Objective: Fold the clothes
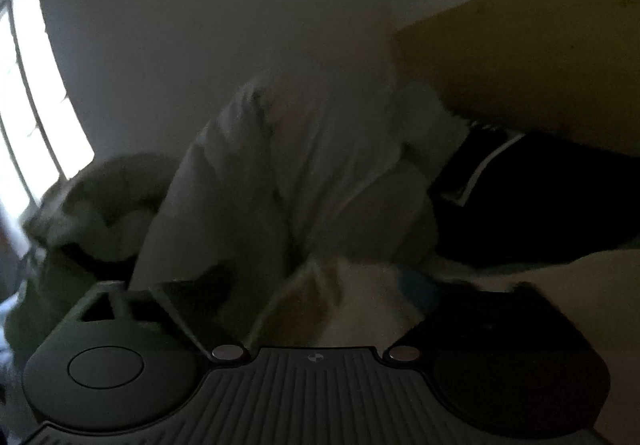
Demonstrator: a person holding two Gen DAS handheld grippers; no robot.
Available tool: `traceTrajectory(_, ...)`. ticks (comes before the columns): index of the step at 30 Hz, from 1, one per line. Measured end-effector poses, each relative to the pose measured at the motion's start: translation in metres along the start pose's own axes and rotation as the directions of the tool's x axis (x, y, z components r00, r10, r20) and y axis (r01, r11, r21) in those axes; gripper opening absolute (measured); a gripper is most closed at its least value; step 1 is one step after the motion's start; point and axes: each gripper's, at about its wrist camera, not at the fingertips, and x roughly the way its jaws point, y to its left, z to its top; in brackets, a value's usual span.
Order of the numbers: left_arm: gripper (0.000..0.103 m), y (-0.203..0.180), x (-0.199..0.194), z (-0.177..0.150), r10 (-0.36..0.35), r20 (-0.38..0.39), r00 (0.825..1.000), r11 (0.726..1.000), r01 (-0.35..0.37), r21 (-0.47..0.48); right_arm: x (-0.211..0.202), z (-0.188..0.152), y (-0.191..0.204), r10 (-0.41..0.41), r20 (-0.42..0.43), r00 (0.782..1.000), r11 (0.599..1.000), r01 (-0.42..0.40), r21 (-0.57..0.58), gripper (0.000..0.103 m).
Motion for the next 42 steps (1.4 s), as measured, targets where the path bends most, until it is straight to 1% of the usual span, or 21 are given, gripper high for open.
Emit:
traceTrajectory(2, 0.063, 0.000, -0.022, -0.002, -0.009, 0.037, 0.999, 1.000, 0.010, -0.005, -0.026, 0.005, -0.002, -0.084, 0.062, 0.995, 0.996, 0.086, -0.029, 0.100)
traceTrajectory(3, 0.068, -0.001, -0.037, -0.003, -0.009, 0.060, 0.998, 1.000, 0.010, -0.011, -0.041, 0.007, -0.002, -0.087, 0.076, 0.993, 0.995, 0.090, -0.036, 0.100)
traceTrajectory(5, 0.077, -0.005, -0.056, 0.001, -0.001, 0.100, 0.995, 1.000, 0.002, -0.011, -0.071, 0.011, -0.001, -0.077, 0.095, 0.992, 0.995, 0.082, -0.048, 0.100)
traceTrajectory(6, 0.082, -0.011, -0.072, 0.003, 0.007, 0.127, 0.992, 1.000, -0.007, -0.003, -0.086, 0.013, 0.000, -0.072, 0.105, 0.992, 0.996, 0.078, -0.053, 0.100)
traceTrajectory(8, 0.087, -0.023, -0.101, 0.008, 0.023, 0.185, 0.983, 0.999, -0.027, 0.018, -0.122, 0.016, 0.008, -0.067, 0.116, 0.991, 0.994, 0.077, -0.082, 0.102)
traceTrajectory(10, 0.096, -0.038, -0.138, 0.009, 0.018, 0.238, 0.971, 0.999, -0.029, 0.043, -0.165, 0.021, 0.020, -0.059, 0.123, 0.991, 0.990, 0.074, -0.120, 0.102)
traceTrajectory(12, 0.103, -0.059, -0.186, 0.012, 0.017, 0.289, 0.957, 0.998, -0.033, 0.051, -0.211, 0.029, 0.034, -0.043, 0.132, 0.990, 0.987, 0.063, -0.150, 0.103)
traceTrajectory(16, 0.103, -0.091, -0.264, 0.014, 0.014, 0.346, 0.938, 0.998, -0.034, 0.054, -0.304, 0.046, 0.060, 0.018, 0.121, 0.992, 0.989, 0.000, -0.147, 0.103)
traceTrajectory(18, 0.103, -0.104, -0.316, 0.004, 0.008, 0.376, 0.927, 0.998, -0.029, 0.049, -0.338, 0.043, 0.071, 0.047, 0.121, 0.992, 0.986, -0.026, -0.166, 0.103)
traceTrajectory(20, 0.103, -0.120, -0.353, 0.000, 0.005, 0.399, 0.917, 0.998, -0.033, 0.062, -0.370, 0.040, 0.082, 0.074, 0.121, 0.990, 0.981, -0.051, -0.187, 0.103)
traceTrajectory(24, 0.103, -0.149, -0.422, -0.012, 0.030, 0.447, 0.894, 0.994, -0.074, 0.082, -0.435, 0.034, 0.104, 0.130, 0.120, 0.984, 0.968, -0.100, -0.229, 0.103)
traceTrajectory(26, 0.103, -0.155, -0.452, -0.021, 0.046, 0.478, 0.877, 0.993, -0.091, 0.073, -0.468, 0.030, 0.115, 0.157, 0.119, 0.980, 0.961, -0.124, -0.249, 0.103)
traceTrajectory(29, 0.103, -0.158, -0.498, -0.042, 0.061, 0.497, 0.865, 0.992, -0.108, 0.067, -0.517, 0.025, 0.132, 0.198, 0.115, 0.973, 0.947, -0.159, -0.280, 0.103)
traceTrajectory(31, 0.103, -0.155, -0.519, -0.057, 0.089, 0.506, 0.858, 0.989, -0.135, 0.053, -0.549, 0.022, 0.142, 0.225, 0.112, 0.968, 0.936, -0.183, -0.300, 0.103)
traceTrajectory(32, 0.103, -0.153, -0.530, -0.064, 0.103, 0.513, 0.852, 0.988, -0.148, 0.047, -0.556, 0.013, 0.145, 0.242, 0.111, 0.964, 0.930, -0.198, -0.310, 0.103)
traceTrajectory(33, 0.103, -0.151, -0.539, -0.074, 0.121, 0.530, 0.840, 0.985, -0.169, 0.043, -0.561, 0.003, 0.147, 0.261, 0.109, 0.959, 0.923, -0.215, -0.319, 0.103)
traceTrajectory(36, 0.103, -0.146, -0.562, -0.110, 0.192, 0.601, 0.776, 0.963, -0.266, 0.035, -0.576, -0.027, 0.153, 0.316, 0.103, 0.943, 0.900, -0.263, -0.348, 0.103)
traceTrajectory(37, 0.103, -0.144, -0.569, -0.123, 0.213, 0.616, 0.758, 0.955, -0.295, 0.033, -0.580, -0.037, 0.155, 0.334, 0.101, 0.937, 0.891, -0.279, -0.357, 0.103)
traceTrajectory(38, 0.103, -0.141, -0.577, -0.135, 0.229, 0.623, 0.748, 0.949, -0.314, 0.028, -0.585, -0.047, 0.158, 0.352, 0.098, 0.931, 0.883, -0.295, -0.366, 0.103)
traceTrajectory(40, 0.103, -0.134, -0.589, -0.154, 0.255, 0.625, 0.738, 0.943, -0.334, 0.009, -0.594, -0.067, 0.161, 0.387, 0.085, 0.918, 0.863, -0.328, -0.384, 0.103)
traceTrajectory(42, 0.103, -0.128, -0.598, -0.170, 0.280, 0.627, 0.727, 0.935, -0.354, -0.008, -0.605, -0.086, 0.166, 0.400, 0.057, 0.915, 0.853, -0.349, -0.388, 0.103)
